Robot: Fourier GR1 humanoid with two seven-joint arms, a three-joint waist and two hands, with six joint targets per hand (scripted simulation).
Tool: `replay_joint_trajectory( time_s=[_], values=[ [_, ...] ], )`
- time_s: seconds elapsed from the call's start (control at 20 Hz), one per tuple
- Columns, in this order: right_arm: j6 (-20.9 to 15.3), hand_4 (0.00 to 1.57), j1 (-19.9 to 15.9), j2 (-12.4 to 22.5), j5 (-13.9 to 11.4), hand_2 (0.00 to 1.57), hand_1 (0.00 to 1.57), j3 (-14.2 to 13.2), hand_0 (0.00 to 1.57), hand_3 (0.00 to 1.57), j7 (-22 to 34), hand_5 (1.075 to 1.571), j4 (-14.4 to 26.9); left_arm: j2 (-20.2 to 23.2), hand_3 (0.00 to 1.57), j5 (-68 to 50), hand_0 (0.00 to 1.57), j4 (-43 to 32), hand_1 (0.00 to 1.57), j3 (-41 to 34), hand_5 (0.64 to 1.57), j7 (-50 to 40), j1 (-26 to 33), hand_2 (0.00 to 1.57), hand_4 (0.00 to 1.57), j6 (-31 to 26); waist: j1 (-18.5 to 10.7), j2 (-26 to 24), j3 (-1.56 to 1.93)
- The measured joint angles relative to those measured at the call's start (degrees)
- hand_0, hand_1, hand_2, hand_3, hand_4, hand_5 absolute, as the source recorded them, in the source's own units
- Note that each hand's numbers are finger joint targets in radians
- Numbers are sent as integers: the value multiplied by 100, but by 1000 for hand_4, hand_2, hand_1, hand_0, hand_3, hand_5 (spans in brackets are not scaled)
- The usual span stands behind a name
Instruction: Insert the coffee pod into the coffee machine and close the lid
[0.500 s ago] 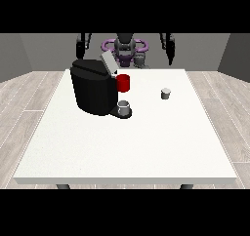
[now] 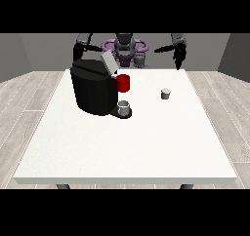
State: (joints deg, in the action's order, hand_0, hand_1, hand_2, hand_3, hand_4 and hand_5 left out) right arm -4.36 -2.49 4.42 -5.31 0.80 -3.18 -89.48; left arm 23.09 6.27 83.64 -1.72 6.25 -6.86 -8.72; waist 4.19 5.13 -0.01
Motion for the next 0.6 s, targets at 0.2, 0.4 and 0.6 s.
replay_joint_trajectory(
  time_s=[0.2,0.4,0.6],
  values=[
    [-241,0,-206,-71,-323,0,0,154,0,0,53,1571,-168,505,0,194,0,-558,0,-189,1571,-34,-503,0,0,-265,319,277,-1],
    [-296,0,-417,-137,-515,0,0,360,0,0,184,1571,-381,886,0,479,0,-1230,0,-283,1571,46,-941,0,0,-413,617,621,-3],
    [-346,0,-558,-227,-579,0,0,417,0,0,216,1571,-350,959,0,816,0,-1791,0,-203,1571,82,-1346,0,0,-458,706,798,-2]
  ],
)
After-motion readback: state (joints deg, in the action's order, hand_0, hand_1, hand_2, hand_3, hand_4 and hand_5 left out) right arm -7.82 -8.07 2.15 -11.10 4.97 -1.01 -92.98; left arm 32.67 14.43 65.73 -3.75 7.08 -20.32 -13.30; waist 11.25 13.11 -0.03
